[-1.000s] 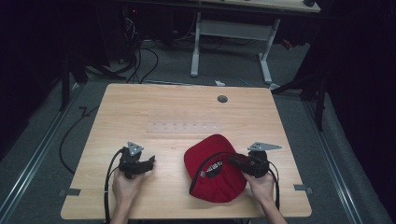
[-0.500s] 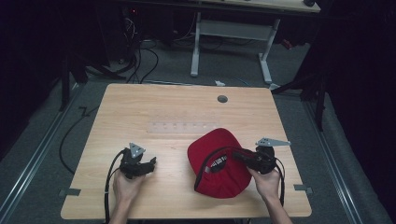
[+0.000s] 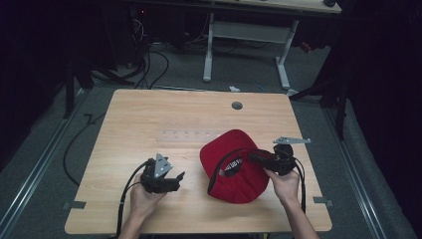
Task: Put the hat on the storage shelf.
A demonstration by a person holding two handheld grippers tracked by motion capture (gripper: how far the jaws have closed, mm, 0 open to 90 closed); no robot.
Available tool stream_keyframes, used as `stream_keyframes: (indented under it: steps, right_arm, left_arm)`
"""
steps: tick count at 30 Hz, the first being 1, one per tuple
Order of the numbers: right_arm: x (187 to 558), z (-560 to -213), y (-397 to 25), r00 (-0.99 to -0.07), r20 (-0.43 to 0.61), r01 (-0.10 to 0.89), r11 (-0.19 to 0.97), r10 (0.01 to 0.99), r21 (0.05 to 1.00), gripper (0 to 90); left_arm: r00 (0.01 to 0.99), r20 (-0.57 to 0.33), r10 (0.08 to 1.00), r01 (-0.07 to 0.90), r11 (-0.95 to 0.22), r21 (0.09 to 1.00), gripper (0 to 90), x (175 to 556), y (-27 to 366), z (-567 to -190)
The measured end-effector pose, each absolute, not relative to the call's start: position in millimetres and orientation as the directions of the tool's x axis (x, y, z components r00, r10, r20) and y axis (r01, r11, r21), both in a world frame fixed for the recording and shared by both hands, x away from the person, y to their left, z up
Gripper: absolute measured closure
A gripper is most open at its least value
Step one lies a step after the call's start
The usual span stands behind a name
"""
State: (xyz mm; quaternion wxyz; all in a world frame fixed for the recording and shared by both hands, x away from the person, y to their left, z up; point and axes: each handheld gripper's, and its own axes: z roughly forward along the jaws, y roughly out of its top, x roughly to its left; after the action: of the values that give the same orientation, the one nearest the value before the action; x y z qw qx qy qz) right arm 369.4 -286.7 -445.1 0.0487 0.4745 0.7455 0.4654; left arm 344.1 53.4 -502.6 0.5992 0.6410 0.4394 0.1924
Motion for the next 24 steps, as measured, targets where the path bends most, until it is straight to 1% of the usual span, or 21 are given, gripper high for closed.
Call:
stream_keyframes:
  steps: [4, 8, 9, 14, 17, 21, 24]
  right_arm:
    - [374, -442, -284, -0.541, 0.385, 0.675, 0.114, 0.748, 0.729, 84.2]
    - [379, -441, -280, -0.545, 0.392, 0.683, 0.122, 0.741, 0.720, 84.2]
    - [380, -441, -279, -0.544, 0.395, 0.687, 0.123, 0.740, 0.716, 84.2]
    - [382, -439, -275, -0.550, 0.404, 0.693, 0.129, 0.731, 0.710, 84.2]
    - [383, -438, -272, -0.555, 0.403, 0.693, 0.136, 0.728, 0.708, 84.2]
    - [384, -437, -270, -0.557, 0.405, 0.696, 0.140, 0.725, 0.705, 84.1]
    - [385, -439, -268, -0.551, 0.425, 0.713, 0.141, 0.718, 0.686, 84.1]
  left_arm:
    - [0.598, -0.256, 0.759, 0.321, 0.066, 0.945, 20.8, 338, 38, -496]
    - [0.627, -0.242, 0.741, 0.312, 0.045, 0.949, 18.5, 336, 28, -492]
    - [0.643, -0.227, 0.731, 0.309, 0.024, 0.951, 17.8, 335, 23, -491]
    - [0.666, -0.214, 0.714, 0.300, 0.006, 0.954, 15.6, 334, 14, -488]
    - [0.677, -0.195, 0.709, 0.286, -0.009, 0.958, 15.3, 334, 11, -486]
    - [0.683, -0.195, 0.703, 0.279, -0.004, 0.960, 15.2, 334, 8, -485]
    - [0.693, -0.180, 0.698, 0.275, -0.025, 0.961, 15.4, 333, 5, -486]
